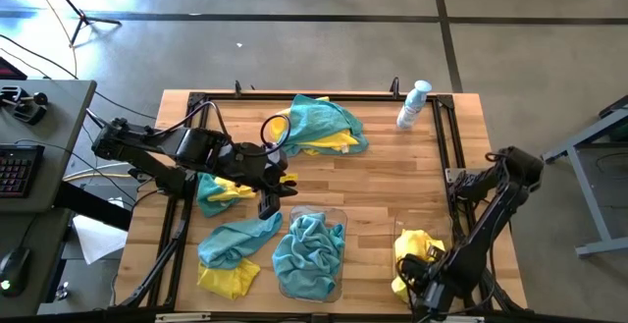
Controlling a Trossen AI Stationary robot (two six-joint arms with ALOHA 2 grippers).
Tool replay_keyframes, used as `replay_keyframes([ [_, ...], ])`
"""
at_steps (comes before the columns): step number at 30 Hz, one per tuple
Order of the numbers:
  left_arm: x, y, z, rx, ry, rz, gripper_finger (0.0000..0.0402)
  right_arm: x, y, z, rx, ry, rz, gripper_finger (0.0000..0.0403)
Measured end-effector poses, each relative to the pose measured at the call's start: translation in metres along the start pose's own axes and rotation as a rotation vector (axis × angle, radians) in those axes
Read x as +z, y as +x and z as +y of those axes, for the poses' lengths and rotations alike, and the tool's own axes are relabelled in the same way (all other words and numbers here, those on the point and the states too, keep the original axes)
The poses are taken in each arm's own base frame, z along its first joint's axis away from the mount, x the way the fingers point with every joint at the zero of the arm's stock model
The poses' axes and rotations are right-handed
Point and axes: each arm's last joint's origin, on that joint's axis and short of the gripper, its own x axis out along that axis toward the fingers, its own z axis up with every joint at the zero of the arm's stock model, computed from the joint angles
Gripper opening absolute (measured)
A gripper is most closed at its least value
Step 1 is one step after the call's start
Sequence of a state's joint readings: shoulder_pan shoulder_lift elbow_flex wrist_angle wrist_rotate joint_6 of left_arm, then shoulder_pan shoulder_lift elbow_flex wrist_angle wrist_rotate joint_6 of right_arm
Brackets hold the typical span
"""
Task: Sort microfiber towel by color & place in baskets
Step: Put the yellow towel into the right transparent bin
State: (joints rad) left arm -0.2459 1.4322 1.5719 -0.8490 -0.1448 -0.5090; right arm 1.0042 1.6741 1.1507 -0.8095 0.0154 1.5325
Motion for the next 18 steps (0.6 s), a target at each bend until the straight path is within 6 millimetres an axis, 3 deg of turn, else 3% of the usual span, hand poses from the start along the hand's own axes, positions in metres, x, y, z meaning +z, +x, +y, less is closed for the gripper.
replay_keyframes([
  [10,0.0001,0.0,0.0,0.0,-0.014,-0.001,0.0094,-0.0008,0.0108,-0.0076,0.002,0.012,0.012,0.0002],
  [18,0.0001,0.0,0.0,0.0,-0.014,-0.001,0.0094,-0.0019,0.0067,-0.0074,0.015,0.034,0.052,0.0056],
])
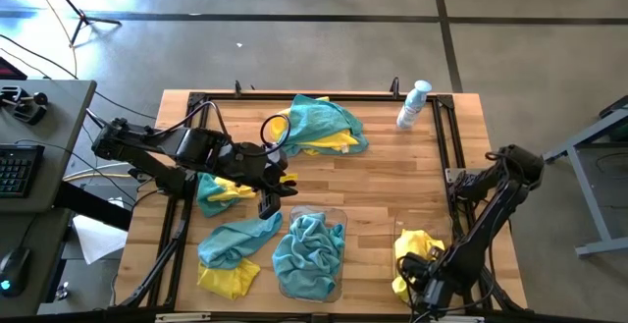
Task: Sort microfiber towel by color & place in baskets
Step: Put the yellow towel into the right transparent bin
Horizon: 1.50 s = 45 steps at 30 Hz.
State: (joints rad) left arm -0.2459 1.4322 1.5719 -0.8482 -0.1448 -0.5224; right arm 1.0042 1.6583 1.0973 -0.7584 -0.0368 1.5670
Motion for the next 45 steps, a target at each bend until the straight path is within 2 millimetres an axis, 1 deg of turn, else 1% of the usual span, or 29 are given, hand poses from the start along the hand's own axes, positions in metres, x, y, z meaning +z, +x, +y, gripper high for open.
replay_keyframes([
  [3,0.0,0.0,0.0,0.0,0.0,0.0,0.0094,-0.001,-0.009,-0.001,0.027,0.025,0.0,0.0078],
  [8,0.0,0.0,0.0,0.0,0.001,0.0,0.0094,-0.001,-0.032,-0.007,0.064,0.082,-0.023,0.011],
  [14,0.0,0.0,0.0,0.0,0.002,0.0,0.0094,-0.002,-0.058,-0.018,0.105,0.137,-0.028,0.0133],
  [19,0.0,0.0,0.0,0.0,0.003,0.0,0.0094,-0.002,-0.076,-0.023,0.175,0.176,-0.026,0.0135],
  [21,0.0,0.0,0.0,0.0,0.002,0.0,0.0094,-0.002,-0.082,-0.023,0.219,0.186,-0.056,0.0132],
  [23,0.0,0.0,0.0,0.001,0.003,0.0,0.0094,0.0,-0.087,-0.021,0.279,0.191,-0.116,0.0124],
  [25,0.0,0.0,0.0,0.001,0.003,0.001,0.0094,0.003,-0.091,-0.019,0.311,0.197,-0.158,0.0105],
  [27,0.0,0.0,0.0,0.0,0.003,0.001,0.0094,0.007,-0.089,-0.021,0.294,0.204,-0.156,0.007],
  [29,0.0,0.0,0.0,0.0,0.003,0.001,0.0094,0.01,-0.084,-0.021,0.276,0.176,-0.136,0.0025],
  [30,0.0,0.0,0.0,0.001,0.002,0.0,0.0094,0.011,-0.08,-0.021,0.278,0.161,-0.121,0.0013],
  [35,0.0,0.0,0.0,0.002,0.002,0.0,0.0094,0.02,-0.055,-0.024,0.315,0.155,-0.059,0.0015],
  [37,0.0,0.0,0.0,0.002,0.002,0.0,0.0094,0.022,-0.044,-0.029,0.305,0.147,-0.048,0.0005],
  [39,0.0,0.0,0.0,0.002,0.002,0.0,0.0094,0.024,-0.035,-0.035,0.293,0.156,-0.051,0.0004],
  [45,0.0,0.0,0.0,0.002,0.0,0.001,0.0094,0.029,-0.016,-0.052,0.239,0.182,-0.053,0.0001],
])
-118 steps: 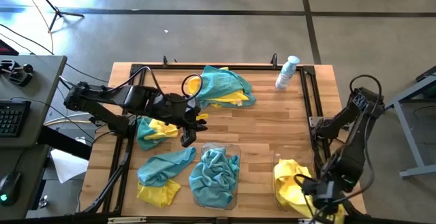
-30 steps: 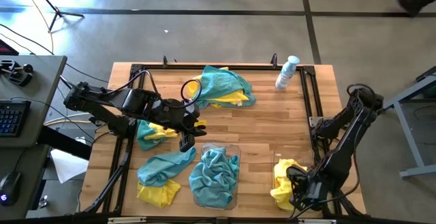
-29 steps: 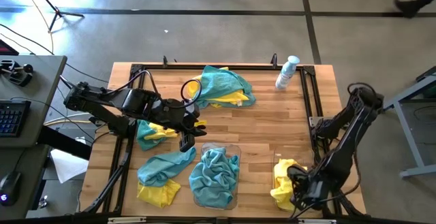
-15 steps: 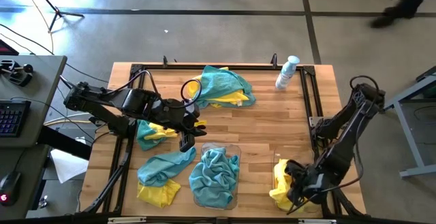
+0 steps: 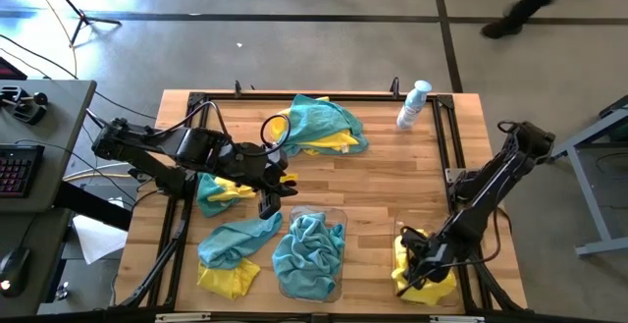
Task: Sort microfiber towel by color & place in baskets
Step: Put the yellow towel into the right transparent bin
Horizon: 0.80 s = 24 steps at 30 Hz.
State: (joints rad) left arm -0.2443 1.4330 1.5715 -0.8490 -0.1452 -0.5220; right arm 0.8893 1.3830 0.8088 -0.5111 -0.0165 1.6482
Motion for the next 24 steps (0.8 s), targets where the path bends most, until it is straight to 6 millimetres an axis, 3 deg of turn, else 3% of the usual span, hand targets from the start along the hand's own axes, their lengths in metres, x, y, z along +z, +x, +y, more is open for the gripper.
replay_keyframes([
  [8,0.0,0.0,0.0,-0.001,0.0,0.0,0.0094,0.004,0.015,-0.03,-0.12,0.027,-0.014,0.0],
  [12,0.0,0.0,0.0,0.0,0.0,0.0,0.0094,0.004,0.017,-0.034,-0.134,0.023,-0.014,0.0],
  [18,0.0,0.0,0.0,0.0,0.0,0.0,0.0094,0.002,0.008,-0.02,-0.104,-0.008,0.008,0.0],
  [24,0.0,0.0,0.0,0.0,0.0,0.0,0.0094,-0.005,-0.023,0.007,-0.135,-0.031,0.042,0.0],
])
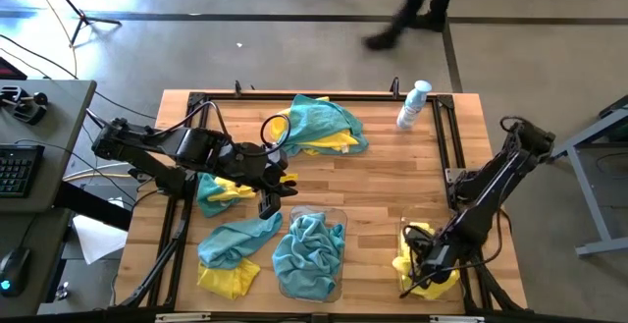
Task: Sort microfiber towel by color & place in baskets
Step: Put the yellow towel into the right transparent bin
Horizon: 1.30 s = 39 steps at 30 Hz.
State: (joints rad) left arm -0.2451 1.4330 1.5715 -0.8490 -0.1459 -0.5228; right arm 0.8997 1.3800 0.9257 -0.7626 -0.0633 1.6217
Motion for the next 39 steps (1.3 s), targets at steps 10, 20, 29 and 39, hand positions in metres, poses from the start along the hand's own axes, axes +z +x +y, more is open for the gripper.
replay_keyframes([
  [10,0.0,0.0,0.0,0.0,-0.001,0.0,0.0094,-0.006,-0.068,0.022,-0.086,-0.188,-0.282,0.0],
  [20,0.0,0.0,0.0,0.004,-0.018,-0.002,0.0094,-0.003,-0.025,0.018,-0.155,-0.24,-0.097,0.0],
  [29,0.0,0.001,0.0,0.017,-0.023,-0.006,0.0094,-0.002,0.033,0.009,-0.214,-0.279,-0.065,0.0],
  [39,0.0,0.002,0.0,0.017,-0.04,-0.006,0.0094,0.001,0.072,-0.001,-0.187,-0.407,-0.052,0.0],
])
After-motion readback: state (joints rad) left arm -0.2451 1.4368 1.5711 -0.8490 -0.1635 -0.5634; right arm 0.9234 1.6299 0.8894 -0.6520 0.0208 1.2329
